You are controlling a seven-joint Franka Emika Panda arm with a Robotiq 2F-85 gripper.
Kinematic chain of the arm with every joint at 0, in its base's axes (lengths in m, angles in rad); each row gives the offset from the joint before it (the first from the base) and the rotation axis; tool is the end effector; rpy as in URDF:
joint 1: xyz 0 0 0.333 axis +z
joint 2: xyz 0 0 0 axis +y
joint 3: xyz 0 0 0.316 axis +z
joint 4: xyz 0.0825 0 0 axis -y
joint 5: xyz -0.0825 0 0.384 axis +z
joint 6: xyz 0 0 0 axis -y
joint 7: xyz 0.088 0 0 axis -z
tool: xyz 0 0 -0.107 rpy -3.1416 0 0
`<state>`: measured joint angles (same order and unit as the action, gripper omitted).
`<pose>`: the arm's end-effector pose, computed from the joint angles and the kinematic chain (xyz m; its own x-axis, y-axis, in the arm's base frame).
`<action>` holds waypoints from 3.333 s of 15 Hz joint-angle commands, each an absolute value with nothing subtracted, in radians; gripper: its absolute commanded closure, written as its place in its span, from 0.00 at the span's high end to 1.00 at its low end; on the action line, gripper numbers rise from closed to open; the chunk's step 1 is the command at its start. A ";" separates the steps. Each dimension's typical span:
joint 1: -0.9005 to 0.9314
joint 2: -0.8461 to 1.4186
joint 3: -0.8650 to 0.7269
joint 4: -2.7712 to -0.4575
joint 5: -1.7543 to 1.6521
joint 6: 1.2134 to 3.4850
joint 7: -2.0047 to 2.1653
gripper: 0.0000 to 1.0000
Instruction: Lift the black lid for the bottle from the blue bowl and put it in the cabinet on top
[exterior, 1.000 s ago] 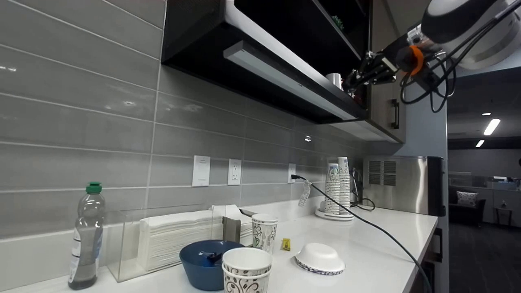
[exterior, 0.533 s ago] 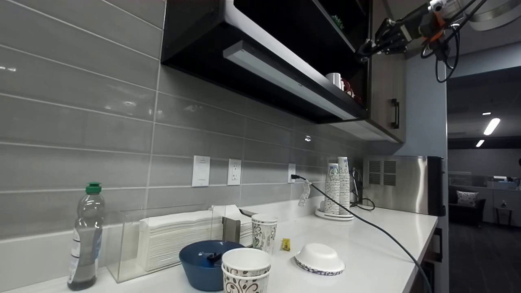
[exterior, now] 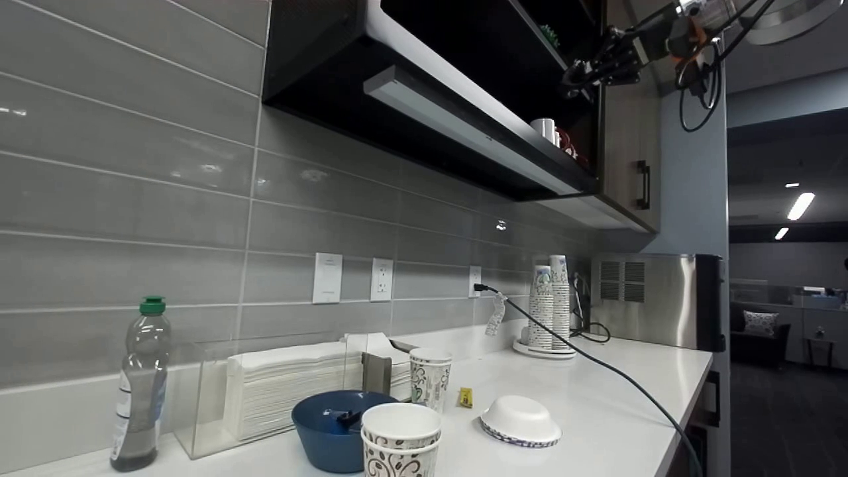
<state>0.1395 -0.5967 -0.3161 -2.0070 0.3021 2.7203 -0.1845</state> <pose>0.3794 -0.1459 0.8207 0.2395 -0.2896 0.9267 -0.0267 -0.9561 -0.2919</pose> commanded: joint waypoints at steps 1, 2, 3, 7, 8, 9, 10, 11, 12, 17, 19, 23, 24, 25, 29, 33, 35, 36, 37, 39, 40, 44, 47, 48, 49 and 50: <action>0.267 -0.486 -0.409 -1.758 0.354 2.538 -0.302 0.04; 0.278 -0.458 -0.426 -1.702 0.364 2.503 -0.326 0.04; 0.293 -0.432 -0.446 -1.646 0.384 2.466 -0.348 0.04; 0.321 -0.299 -0.477 -1.457 0.497 2.367 -0.443 0.04; 0.251 -0.383 -0.428 -1.578 0.480 2.399 -0.414 0.14; 0.250 -0.352 -0.425 -1.540 0.499 2.386 -0.431 0.14; 0.248 -0.327 -0.421 -1.514 0.507 2.382 -0.437 0.14; 0.245 -0.309 -0.417 -1.497 0.510 2.381 -0.438 0.04; 0.256 -0.290 -0.410 -1.499 0.528 2.388 -0.473 0.04; 0.248 -0.216 -0.358 -1.467 0.617 2.370 -0.584 0.04; 0.232 -0.189 -0.333 -1.458 0.641 2.367 -0.627 0.04; 0.180 -0.120 -0.282 -1.406 0.663 2.354 -0.672 0.04; 0.166 -0.101 -0.268 -1.389 0.666 2.355 -0.679 0.04; 0.151 -0.086 -0.254 -1.376 0.665 2.351 -0.684 0.04; 0.102 -0.038 -0.192 -1.326 0.648 2.334 -0.693 0.04; 0.128 -0.020 -0.208 -1.308 0.614 2.310 -0.680 0.47; 0.128 -0.025 -0.208 -1.308 0.604 2.295 -0.676 0.61; 0.128 -0.032 -0.208 -1.313 0.597 2.288 -0.674 0.67; 0.128 -0.041 -0.207 -1.318 0.589 2.285 -0.672 0.73; 0.129 -0.068 -0.205 -1.331 0.570 2.272 -0.666 0.88; 0.130 -0.099 -0.204 -1.351 0.568 2.253 -0.672 0.94; 0.130 -0.257 -0.211 -1.472 0.597 2.136 -0.698 1.00; 0.131 -0.406 -0.204 -1.610 0.601 2.100 -0.700 1.00; 0.123 -0.454 -0.195 -1.659 0.588 2.112 -0.688 1.00; 0.108 -0.504 -0.180 -1.710 0.568 2.135 -0.671 1.00; 0.092 -0.548 -0.170 -1.752 0.557 2.151 -0.654 1.00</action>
